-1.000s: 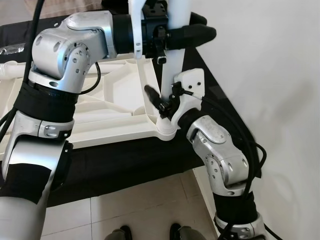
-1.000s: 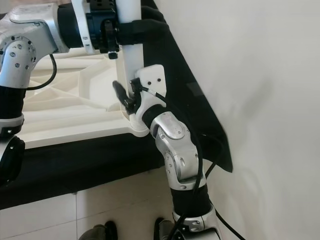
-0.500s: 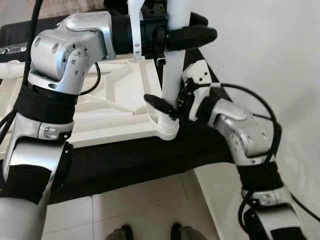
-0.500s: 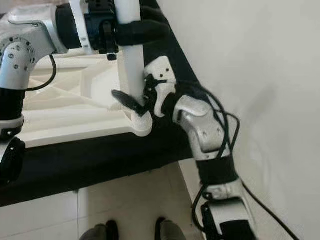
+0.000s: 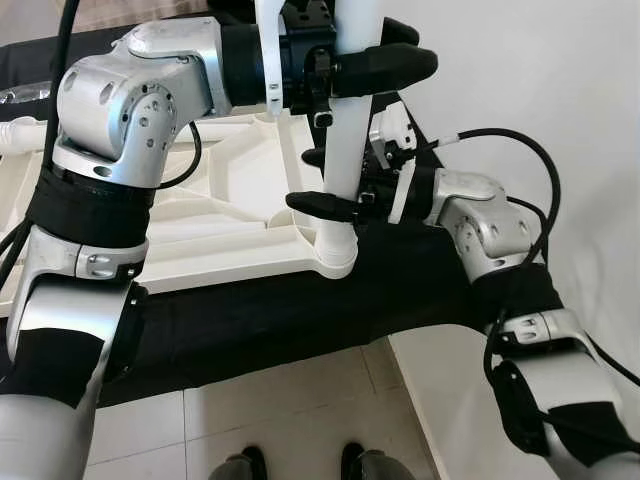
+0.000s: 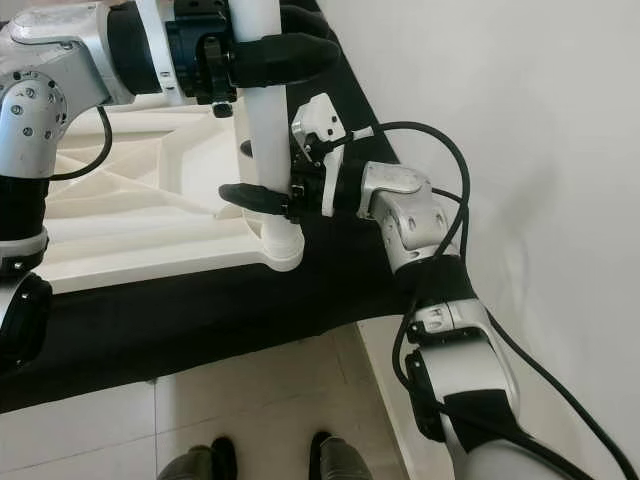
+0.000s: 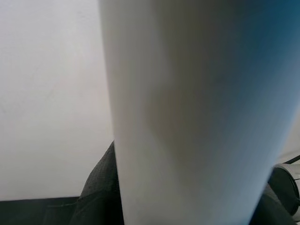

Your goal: Building children table

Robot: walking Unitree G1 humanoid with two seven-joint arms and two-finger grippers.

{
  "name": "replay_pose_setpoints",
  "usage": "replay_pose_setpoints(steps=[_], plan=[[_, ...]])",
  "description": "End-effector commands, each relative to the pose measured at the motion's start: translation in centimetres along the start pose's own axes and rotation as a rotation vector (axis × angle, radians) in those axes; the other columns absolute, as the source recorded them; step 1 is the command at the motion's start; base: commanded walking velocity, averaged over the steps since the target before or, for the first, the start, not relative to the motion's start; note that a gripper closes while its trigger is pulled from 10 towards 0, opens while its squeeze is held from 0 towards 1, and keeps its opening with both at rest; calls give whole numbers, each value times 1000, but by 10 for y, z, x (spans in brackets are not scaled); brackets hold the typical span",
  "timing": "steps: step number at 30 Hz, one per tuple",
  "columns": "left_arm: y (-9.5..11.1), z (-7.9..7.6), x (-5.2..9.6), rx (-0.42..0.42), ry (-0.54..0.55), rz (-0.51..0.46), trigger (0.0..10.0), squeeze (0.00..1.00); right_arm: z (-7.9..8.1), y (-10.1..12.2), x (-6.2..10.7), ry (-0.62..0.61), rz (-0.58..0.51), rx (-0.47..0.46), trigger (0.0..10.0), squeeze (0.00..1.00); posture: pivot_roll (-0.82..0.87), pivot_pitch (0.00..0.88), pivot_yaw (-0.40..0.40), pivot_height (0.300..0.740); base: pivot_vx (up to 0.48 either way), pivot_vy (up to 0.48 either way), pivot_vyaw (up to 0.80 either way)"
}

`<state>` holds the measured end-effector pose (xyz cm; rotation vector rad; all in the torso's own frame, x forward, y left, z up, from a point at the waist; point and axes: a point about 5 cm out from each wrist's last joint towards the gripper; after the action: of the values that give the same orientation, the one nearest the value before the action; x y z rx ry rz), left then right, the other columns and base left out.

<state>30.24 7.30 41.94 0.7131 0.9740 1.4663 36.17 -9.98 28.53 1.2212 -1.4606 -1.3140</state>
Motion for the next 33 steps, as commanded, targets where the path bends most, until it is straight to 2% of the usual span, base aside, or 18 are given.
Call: replay_pose_setpoints(steps=[1,16,17,18,19,23,26,27,30,31,32,33], plan=[[-9,-3,-5,30,-28,36,0,0,4,2,-6,54,-27,0,0,0,52,276,11,740,0,0,0],[-6,-2,-5,17,-16,11,0,0,2,-3,-1,130,-24,13,0,0,45,263,15,740,0,0,0],[-5,-1,-5,7,-1,4,4235,420,2,-3,-1,131,-24,16,0,0,45,263,15,740,0,0,0],[-5,-1,-5,7,-1,4,4235,420,2,-3,-1,131,-24,16,0,0,45,263,15,740,0,0,0],[-5,1,-4,18,8,-9,10000,1000,3,-4,-2,133,-25,20,0,0,43,262,14,740,0,0,0],[-3,-1,-3,8,-18,-12,10000,1000,3,-4,-3,128,-28,26,0,0,40,261,11,740,0,0,0],[-2,1,-1,7,25,-22,10000,1000,3,-8,-3,93,-12,32,0,0,30,264,1,740,0,0,0],[0,4,1,10,60,-26,10000,1000,4,-16,-5,26,21,34,0,0,30,264,1,740,0,0,0],[0,5,3,12,75,-26,10000,1000,6,-22,-6,-21,46,36,0,0,23,267,-13,740,0,0,0],[1,6,5,17,91,-25,10000,1000,7,-35,-11,-165,112,19,0,0,20,273,-26,740,0,0,0],[1,6,5,17,91,-25,10000,1000,7,-35,-11,-165,112,19,0,0,20,273,-26,740,0,0,0],[3,6,12,29,97,-19,10000,0,12,-69,-13,-694,202,-48,0,0,14,276,-29,740,0,0,0]])
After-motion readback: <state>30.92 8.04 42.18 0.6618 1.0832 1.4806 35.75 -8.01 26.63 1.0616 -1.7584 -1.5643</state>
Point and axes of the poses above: a point about 5 cm out from each wrist's last joint towards the gripper, its own x axis pointing back from the gripper into the wrist, its own y axis along the axis of the wrist's last joint, z = x × y, and after that the axes turned 5 degrees about -x, right-handed
